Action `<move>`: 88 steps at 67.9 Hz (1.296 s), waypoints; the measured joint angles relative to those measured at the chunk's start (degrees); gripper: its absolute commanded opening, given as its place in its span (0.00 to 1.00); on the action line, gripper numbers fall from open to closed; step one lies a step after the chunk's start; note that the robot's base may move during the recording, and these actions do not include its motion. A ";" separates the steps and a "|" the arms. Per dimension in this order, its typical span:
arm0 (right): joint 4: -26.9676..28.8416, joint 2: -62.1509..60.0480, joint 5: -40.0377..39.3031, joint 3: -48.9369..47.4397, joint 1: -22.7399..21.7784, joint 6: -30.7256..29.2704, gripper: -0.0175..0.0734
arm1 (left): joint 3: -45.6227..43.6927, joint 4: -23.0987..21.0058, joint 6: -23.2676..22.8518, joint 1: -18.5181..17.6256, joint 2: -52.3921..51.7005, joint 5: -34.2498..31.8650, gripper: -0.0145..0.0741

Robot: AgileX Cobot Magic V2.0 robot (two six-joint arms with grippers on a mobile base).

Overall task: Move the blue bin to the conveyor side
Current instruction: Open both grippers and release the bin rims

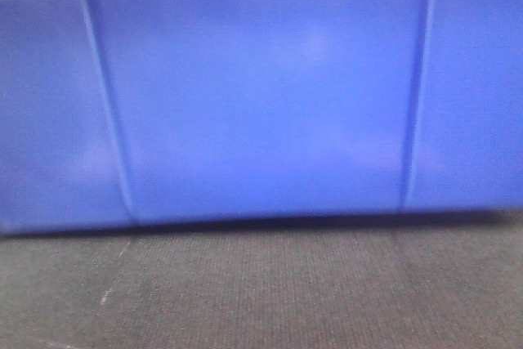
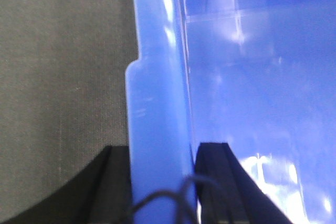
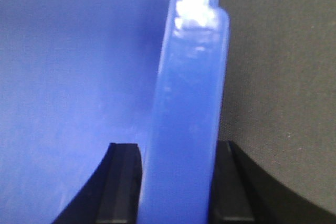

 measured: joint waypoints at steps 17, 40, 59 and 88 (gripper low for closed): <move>0.83 0.08 -1.78 -0.26 0.00 0.35 0.82 | -0.50 0.11 0.29 0.00 0.23 -1.74 0.76; 1.43 -3.99 -2.85 -0.45 0.00 0.35 0.81 | -1.72 0.45 0.51 -0.10 -2.35 -0.88 0.84; 1.43 -15.63 -2.62 -0.45 0.00 0.35 0.32 | -0.53 2.25 0.51 -0.10 -16.03 0.37 0.76; -2.60 -39.22 -14.34 26.12 0.00 0.35 0.12 | 29.01 4.49 0.26 -0.10 -44.18 -12.62 0.16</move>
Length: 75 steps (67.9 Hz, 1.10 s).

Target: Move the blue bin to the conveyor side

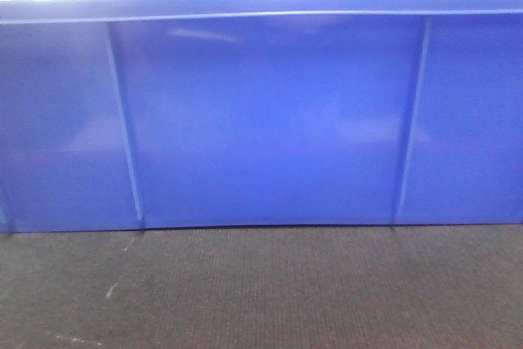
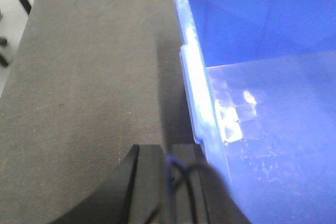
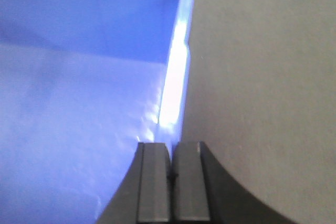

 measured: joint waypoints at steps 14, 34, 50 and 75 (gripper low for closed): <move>-0.20 -13.86 -12.75 21.33 0.00 0.00 0.12 | 16.13 0.00 -0.24 0.00 -13.12 -10.53 0.15; -0.35 -35.48 -24.64 39.51 0.00 0.00 0.12 | 28.70 0.00 -0.24 0.00 -27.27 -21.04 0.15; -0.35 -47.59 -29.39 40.97 0.00 0.00 0.12 | 30.35 0.54 -0.24 0.00 -34.87 -22.97 0.15; -0.35 -48.99 -32.07 40.97 0.00 -0.10 0.12 | 30.35 1.36 -0.35 0.00 -37.66 -23.43 0.15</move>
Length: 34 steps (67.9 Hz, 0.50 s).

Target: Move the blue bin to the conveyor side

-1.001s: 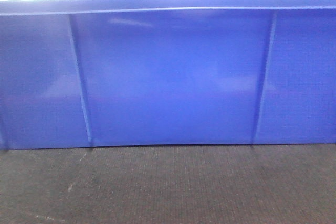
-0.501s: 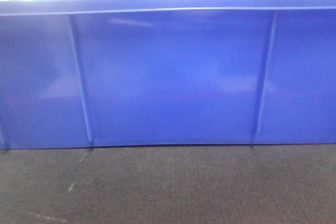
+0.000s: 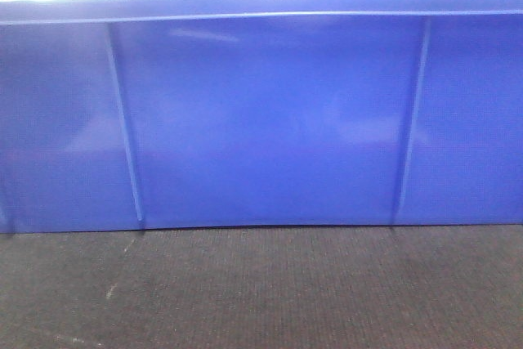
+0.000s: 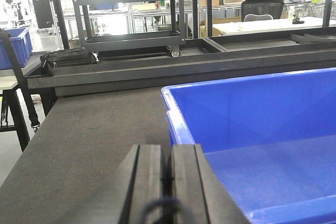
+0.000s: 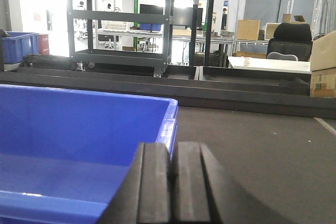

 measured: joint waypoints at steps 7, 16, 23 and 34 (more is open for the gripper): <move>0.00 0.00 -0.10 0.00 0.00 0.00 0.12 | 0.00 0.00 0.00 0.00 0.00 0.00 0.15; 0.00 0.00 -0.10 0.00 0.00 0.00 0.12 | 0.00 0.00 0.00 0.00 0.00 0.00 0.15; 0.00 0.00 -0.10 0.00 0.00 0.00 0.12 | 0.00 0.00 0.00 0.00 -0.04 0.00 0.15; 0.00 0.00 -0.10 0.00 0.00 0.00 0.12 | 0.62 -4.74 1.51 3.03 -2.88 1.14 0.15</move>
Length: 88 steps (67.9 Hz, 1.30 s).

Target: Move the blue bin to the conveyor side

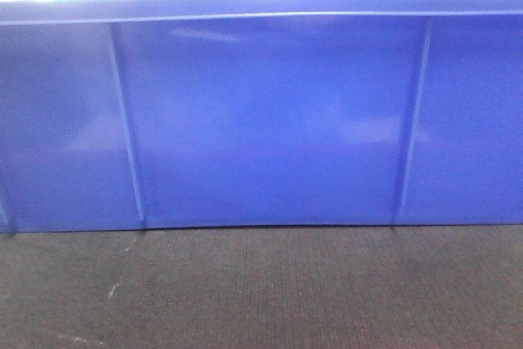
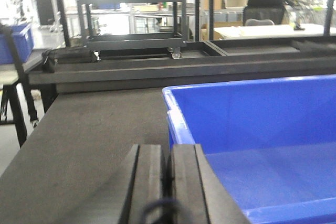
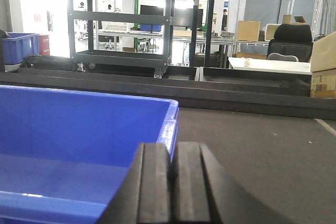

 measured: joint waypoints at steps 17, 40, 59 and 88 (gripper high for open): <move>0.00 0.00 -0.11 0.00 0.00 0.00 0.12 | 12.29 -7.62 4.79 6.77 -8.97 -5.69 0.15; 0.00 0.00 -0.11 0.00 0.00 0.00 0.12 | 29.45 -11.63 4.89 7.35 -12.23 -18.63 0.15; 0.00 0.00 -0.11 0.00 0.00 0.00 0.12 | 29.59 -11.86 4.89 7.35 -12.23 -19.09 0.15; 0.00 0.00 -0.11 0.00 0.00 0.00 0.12 | 29.59 -12.28 4.89 7.35 -12.23 -19.09 0.15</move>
